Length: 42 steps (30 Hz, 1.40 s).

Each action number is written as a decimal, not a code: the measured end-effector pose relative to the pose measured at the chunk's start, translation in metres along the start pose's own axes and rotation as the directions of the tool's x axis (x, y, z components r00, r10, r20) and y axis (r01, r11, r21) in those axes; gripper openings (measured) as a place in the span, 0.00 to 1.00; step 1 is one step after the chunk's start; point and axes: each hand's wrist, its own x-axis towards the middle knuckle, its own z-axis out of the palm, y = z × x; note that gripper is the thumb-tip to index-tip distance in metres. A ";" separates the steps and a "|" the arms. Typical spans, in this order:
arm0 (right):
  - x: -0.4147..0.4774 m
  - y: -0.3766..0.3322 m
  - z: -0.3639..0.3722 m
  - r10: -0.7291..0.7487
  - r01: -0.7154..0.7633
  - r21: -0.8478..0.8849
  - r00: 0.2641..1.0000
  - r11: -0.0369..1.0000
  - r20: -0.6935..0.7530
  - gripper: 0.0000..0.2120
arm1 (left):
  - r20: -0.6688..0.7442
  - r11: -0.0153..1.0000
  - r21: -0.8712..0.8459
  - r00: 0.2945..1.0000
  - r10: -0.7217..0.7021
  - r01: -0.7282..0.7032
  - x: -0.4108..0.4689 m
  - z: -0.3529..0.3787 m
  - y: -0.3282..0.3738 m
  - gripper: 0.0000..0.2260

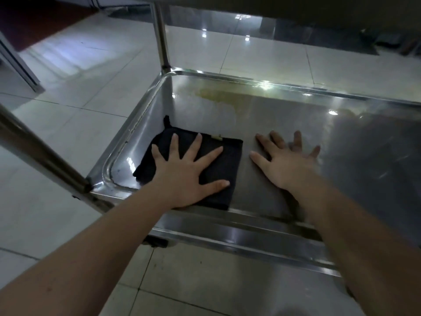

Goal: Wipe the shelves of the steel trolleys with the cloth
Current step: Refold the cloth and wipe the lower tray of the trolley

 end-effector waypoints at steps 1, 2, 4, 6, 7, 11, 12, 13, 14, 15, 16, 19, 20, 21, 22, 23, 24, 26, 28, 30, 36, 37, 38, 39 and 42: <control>0.006 0.003 -0.004 -0.016 0.016 -0.011 1.000 1.000 0.010 0.31 | 0.000 1.000 0.002 1.000 -0.014 0.014 -0.007 0.002 0.003 0.38; 0.011 0.005 -0.007 -0.019 0.019 -0.003 1.000 1.000 0.017 0.32 | 0.007 1.000 -0.001 1.000 -0.026 0.026 -0.008 0.002 0.005 0.38; 0.015 0.007 -0.006 0.004 -0.005 0.038 1.000 0.999 0.007 0.32 | 0.023 0.999 -0.017 0.999 -0.037 0.037 0.002 -0.001 0.007 0.37; 0.013 0.006 -0.001 0.016 -0.015 0.056 1.000 0.998 -0.014 0.31 | 0.034 0.999 -0.024 0.999 -0.036 0.037 0.027 -0.006 0.006 0.37; 0.012 0.005 0.001 0.012 -0.011 0.060 1.000 0.998 -0.022 0.31 | 0.041 0.999 -0.026 0.998 -0.042 0.043 0.045 -0.009 0.007 0.38; 0.012 0.006 0.001 0.017 -0.013 0.070 0.999 0.997 -0.047 0.31 | 0.046 0.996 -0.016 0.996 -0.082 0.083 0.121 -0.022 0.020 0.39; 0.012 0.006 0.003 0.016 -0.013 0.061 0.998 0.998 -0.055 0.31 | 0.035 0.997 -0.013 0.996 -0.079 0.080 0.137 -0.024 0.024 0.38; 0.012 0.006 0.005 0.015 -0.012 0.054 0.998 0.998 -0.066 0.31 | 0.020 0.997 -0.017 0.997 -0.075 0.075 0.153 -0.026 0.028 0.38; 0.013 0.005 0.008 0.014 -0.011 0.051 0.997 0.999 -0.077 0.31 | 0.006 0.997 -0.024 0.997 -0.074 0.075 0.167 -0.028 0.032 0.38; 0.015 0.005 0.009 0.015 -0.011 0.051 0.996 0.999 -0.088 0.32 | -0.004 0.997 -0.030 0.997 -0.077 0.077 0.179 -0.030 0.036 0.38; 0.018 0.006 0.009 0.018 -0.013 0.049 0.995 0.999 -0.093 0.32 | -0.003 0.996 -0.030 0.997 -0.081 0.081 0.188 -0.033 0.039 0.38; 0.022 0.010 0.010 0.034 -0.029 0.056 0.995 0.998 -0.093 0.32 | -0.011 0.998 -0.011 0.998 -0.063 0.063 0.193 -0.032 0.044 0.38; 0.022 0.012 0.011 0.037 -0.030 0.069 0.995 0.997 -0.097 0.31 | -0.014 0.999 -0.001 0.999 -0.041 0.041 0.187 -0.029 0.044 0.38; 0.023 0.013 0.011 0.038 -0.030 0.083 0.995 0.996 -0.097 0.30 | -0.004 1.000 0.008 1.000 -0.018 0.018 0.178 -0.028 0.041 0.38; 0.023 0.015 0.011 0.037 -0.028 0.096 0.995 0.995 -0.095 0.29 | 0.015 1.000 0.016 1.000 0.001 -0.001 0.166 -0.027 0.038 0.38; 0.024 0.016 0.011 0.034 -0.025 0.102 0.995 0.994 -0.091 0.28 | 0.036 1.000 0.021 0.999 0.015 -0.016 0.152 -0.025 0.034 0.38; 0.024 0.016 0.012 0.030 -0.021 0.100 0.996 0.995 -0.087 0.28 | 0.057 0.999 0.020 0.998 0.026 -0.027 0.135 -0.023 0.029 0.38; 0.025 0.016 0.012 0.028 -0.020 0.089 0.996 0.996 -0.085 0.28 | 0.080 0.998 -0.008 0.995 0.055 -0.055 0.097 -0.017 0.018 0.37; 0.025 0.016 0.012 0.032 -0.024 0.081 0.995 0.996 -0.093 0.28 | 0.044 0.995 -0.017 0.994 0.102 -0.101 0.054 -0.004 0.013 0.36; 0.023 0.014 0.014 0.030 -0.022 0.076 0.994 0.997 -0.104 0.28 | -0.018 0.991 0.022 0.991 0.130 -0.130 0.021 0.007 0.018 0.36; 0.024 0.033 0.004 -0.010 0.013 0.058 0.999 0.998 -0.046 0.33 | -0.011 0.995 0.021 0.995 0.096 -0.096 0.013 0.002 0.029 0.36; 0.023 0.040 0.003 0.003 -0.001 0.049 0.999 0.999 -0.047 0.34 | -0.015 0.995 0.015 0.995 0.096 -0.096 0.014 0.003 0.031 0.36; 0.021 0.046 0.005 0.020 -0.017 0.054 0.998 0.998 -0.057 0.34 | -0.019 0.996 0.010 0.996 0.092 -0.092 0.017 0.004 0.033 0.36; 0.018 0.048 0.007 0.032 -0.027 0.061 0.997 0.998 -0.072 0.34 | -0.017 0.997 0.007 0.997 0.079 -0.079 0.024 0.003 0.036 0.36; 0.017 0.046 0.011 0.025 -0.019 0.063 0.996 0.998 -0.091 0.35 | 0.025 1.000 0.011 0.999 0.023 -0.023 0.069 -0.006 0.044 0.37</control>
